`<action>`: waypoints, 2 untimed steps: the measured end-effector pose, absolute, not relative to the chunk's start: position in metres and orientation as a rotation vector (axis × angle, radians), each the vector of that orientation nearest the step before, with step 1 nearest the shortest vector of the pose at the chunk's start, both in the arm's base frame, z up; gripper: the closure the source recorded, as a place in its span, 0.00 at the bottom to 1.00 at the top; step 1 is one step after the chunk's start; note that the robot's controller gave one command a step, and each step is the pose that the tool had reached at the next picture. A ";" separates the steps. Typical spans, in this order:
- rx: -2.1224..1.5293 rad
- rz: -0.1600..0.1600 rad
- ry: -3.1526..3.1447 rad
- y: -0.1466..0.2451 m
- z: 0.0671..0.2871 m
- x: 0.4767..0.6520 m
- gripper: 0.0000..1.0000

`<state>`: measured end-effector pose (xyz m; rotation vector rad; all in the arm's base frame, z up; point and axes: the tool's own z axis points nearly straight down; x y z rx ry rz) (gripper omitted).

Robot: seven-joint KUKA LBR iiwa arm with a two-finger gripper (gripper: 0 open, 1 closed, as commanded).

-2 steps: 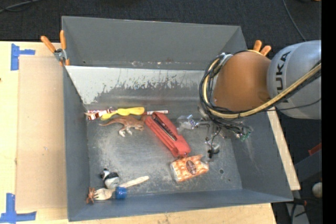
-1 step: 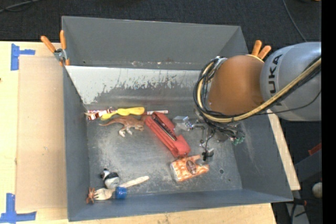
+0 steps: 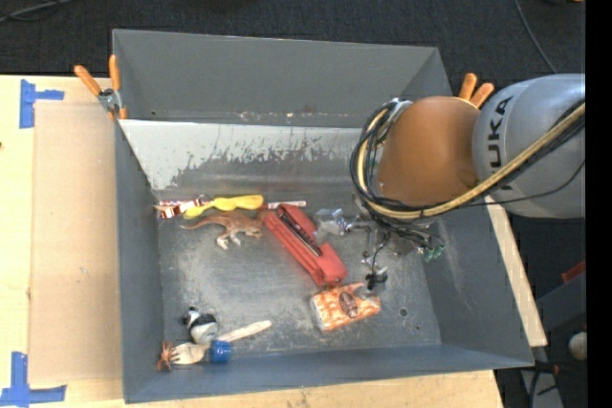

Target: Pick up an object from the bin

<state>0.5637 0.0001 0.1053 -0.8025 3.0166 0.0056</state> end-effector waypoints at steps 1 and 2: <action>-0.800 0.007 3.017 0.007 0.119 0.561 0.00; -0.677 0.008 3.044 0.011 0.142 0.567 0.00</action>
Offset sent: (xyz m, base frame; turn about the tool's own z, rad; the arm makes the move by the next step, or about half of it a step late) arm 0.0031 0.0110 0.0366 0.0810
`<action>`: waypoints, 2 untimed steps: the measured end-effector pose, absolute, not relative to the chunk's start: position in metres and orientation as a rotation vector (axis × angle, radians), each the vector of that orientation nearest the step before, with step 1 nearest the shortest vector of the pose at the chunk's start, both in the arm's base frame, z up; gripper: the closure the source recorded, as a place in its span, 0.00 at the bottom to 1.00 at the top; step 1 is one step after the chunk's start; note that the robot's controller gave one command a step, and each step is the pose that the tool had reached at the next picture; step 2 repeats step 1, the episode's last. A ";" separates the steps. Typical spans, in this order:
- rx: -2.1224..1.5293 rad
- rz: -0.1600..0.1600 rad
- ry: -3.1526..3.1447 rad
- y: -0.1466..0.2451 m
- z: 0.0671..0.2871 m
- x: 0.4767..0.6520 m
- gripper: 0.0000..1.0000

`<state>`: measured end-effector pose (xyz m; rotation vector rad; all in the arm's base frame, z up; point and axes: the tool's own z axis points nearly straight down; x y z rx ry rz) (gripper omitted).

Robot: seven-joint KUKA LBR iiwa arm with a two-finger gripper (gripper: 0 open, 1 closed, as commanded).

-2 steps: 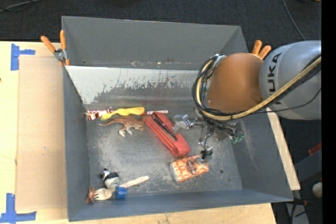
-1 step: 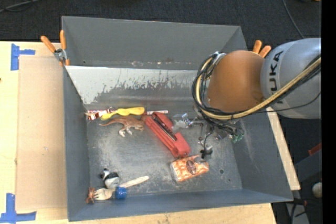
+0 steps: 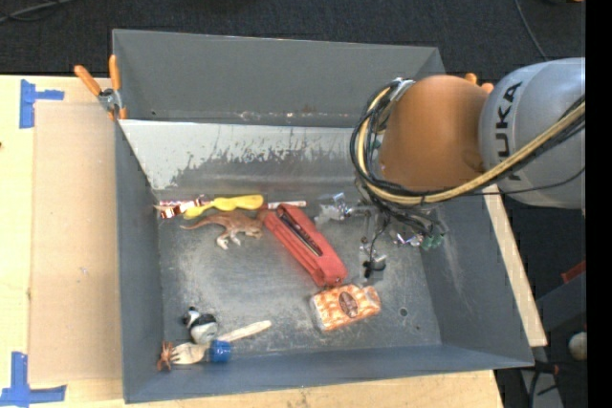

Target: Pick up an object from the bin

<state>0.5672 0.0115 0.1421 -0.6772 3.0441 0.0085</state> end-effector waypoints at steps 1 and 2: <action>-0.667 0.010 3.046 0.015 0.093 0.564 0.00; -0.667 0.010 3.046 0.015 0.093 0.564 0.00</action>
Offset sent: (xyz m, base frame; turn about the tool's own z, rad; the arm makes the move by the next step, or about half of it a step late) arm -0.0458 -0.0236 -0.0652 -0.0201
